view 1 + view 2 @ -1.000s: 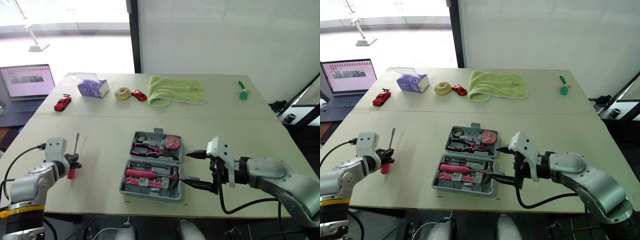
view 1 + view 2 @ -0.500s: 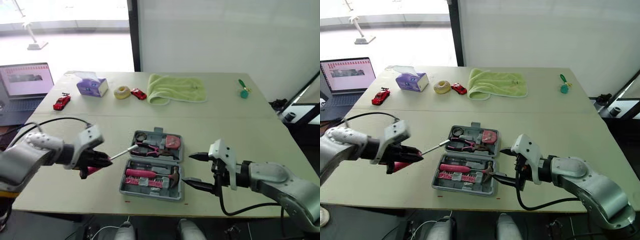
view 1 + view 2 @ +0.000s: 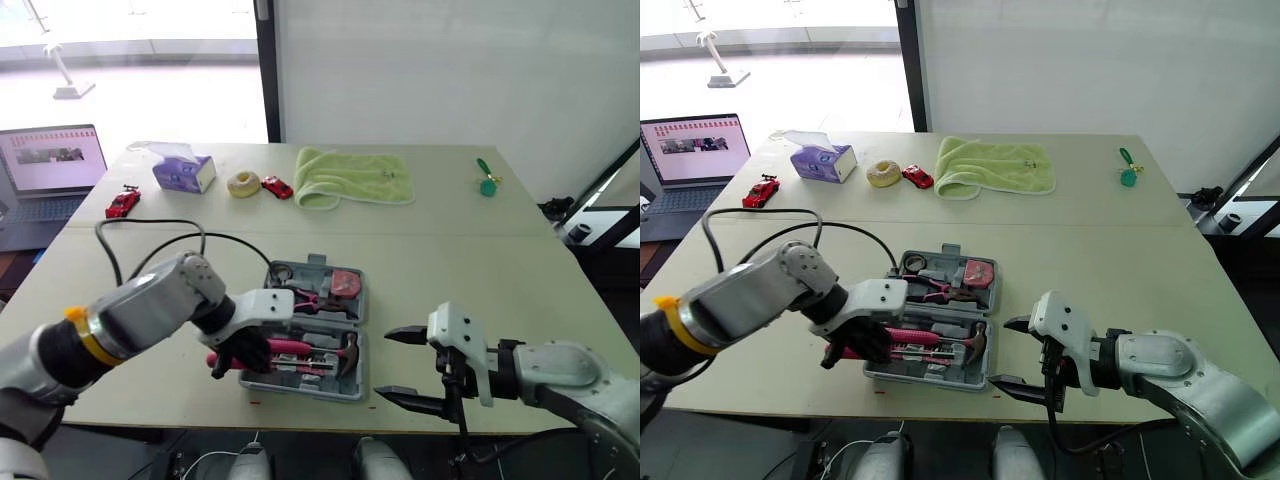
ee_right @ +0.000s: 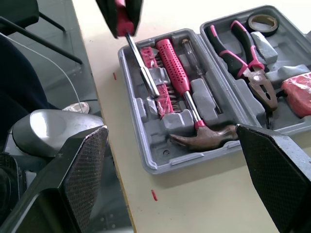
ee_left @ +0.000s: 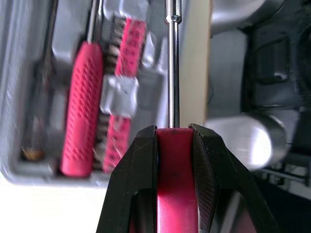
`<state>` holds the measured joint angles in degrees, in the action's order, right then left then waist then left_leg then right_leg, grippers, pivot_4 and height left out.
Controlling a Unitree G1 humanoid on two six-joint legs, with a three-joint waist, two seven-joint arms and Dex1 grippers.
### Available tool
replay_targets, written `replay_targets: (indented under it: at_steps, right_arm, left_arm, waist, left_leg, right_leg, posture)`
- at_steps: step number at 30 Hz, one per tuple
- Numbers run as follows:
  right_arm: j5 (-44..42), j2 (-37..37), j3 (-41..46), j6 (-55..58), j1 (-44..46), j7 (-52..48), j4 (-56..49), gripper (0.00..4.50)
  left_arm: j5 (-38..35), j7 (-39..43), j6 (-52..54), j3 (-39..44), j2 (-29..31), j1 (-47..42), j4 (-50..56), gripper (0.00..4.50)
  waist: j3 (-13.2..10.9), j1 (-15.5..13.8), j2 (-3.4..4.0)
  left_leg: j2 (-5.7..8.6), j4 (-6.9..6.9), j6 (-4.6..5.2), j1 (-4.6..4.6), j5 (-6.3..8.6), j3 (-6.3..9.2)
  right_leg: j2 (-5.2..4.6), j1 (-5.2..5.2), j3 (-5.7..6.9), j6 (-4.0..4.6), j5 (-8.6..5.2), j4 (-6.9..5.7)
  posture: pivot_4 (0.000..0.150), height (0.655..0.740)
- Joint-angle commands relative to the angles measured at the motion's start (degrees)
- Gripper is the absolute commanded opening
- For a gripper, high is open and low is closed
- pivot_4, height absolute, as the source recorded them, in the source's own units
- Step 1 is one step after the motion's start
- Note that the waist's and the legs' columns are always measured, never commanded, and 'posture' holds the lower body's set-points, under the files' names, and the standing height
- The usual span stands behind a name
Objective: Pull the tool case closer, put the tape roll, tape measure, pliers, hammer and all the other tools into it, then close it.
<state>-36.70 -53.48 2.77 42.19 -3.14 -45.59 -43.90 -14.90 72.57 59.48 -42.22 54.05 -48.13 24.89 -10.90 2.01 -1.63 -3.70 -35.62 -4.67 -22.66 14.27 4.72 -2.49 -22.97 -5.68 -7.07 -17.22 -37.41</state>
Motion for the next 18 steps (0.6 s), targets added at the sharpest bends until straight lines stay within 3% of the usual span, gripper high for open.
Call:
replay_targets:
  at_steps: [1, 8, 13, 18]
  right_arm:
    - [1.03, -0.55, 0.87, -1.41, -0.26, -0.39, -1.62, 4.5]
    - [1.52, -0.04, -0.05, -1.18, -0.93, -0.11, -2.7, 4.5]
    - [1.79, -0.25, 0.16, -1.27, -2.45, -0.28, -3.33, 4.5]
    - [1.96, 0.02, -0.13, -1.11, -3.22, -0.03, -3.97, 4.5]
  left_arm:
    - [4.42, -1.08, -2.89, -2.62, -1.22, -0.84, 1.0, 0.49]
    - [8.31, -2.47, -2.11, -5.44, -3.53, -0.15, 2.75, 0.49]
    - [7.45, -3.9, 6.75, -7.21, -5.76, -1.34, 7.43, 0.49]
    - [9.17, -6.83, 7.7, -9.85, -7.51, -1.0, 7.1, 0.49]
  waist:
    - [0.0, 0.26, -0.01]
    - [0.0, 0.18, 0.0]
    - [0.0, 0.09, 0.0]
    - [0.0, 0.04, 0.0]
  left_leg:
    - [-0.01, -0.02, 0.02, 0.0, 0.01, 0.01]
    - [-0.01, -0.11, 0.06, 0.03, 0.03, 0.03]
    - [-0.01, -0.31, 0.27, 0.02, 0.15, 0.04]
    - [0.0, -0.43, 0.34, 0.04, 0.19, 0.04]
  right_leg:
    - [0.02, 0.0, 0.0, -0.01, 0.0, 0.0]
    - [0.03, 0.05, 0.0, -0.03, 0.01, -0.07]
    - [0.03, 0.16, 0.0, -0.04, 0.0, -0.07]
    - [0.03, 0.22, 0.01, -0.05, 0.0, -0.07]
  posture:
    - [0.15, 0.74]
    - [0.15, 0.74]
    - [0.15, 0.74]
    - [0.15, 0.74]
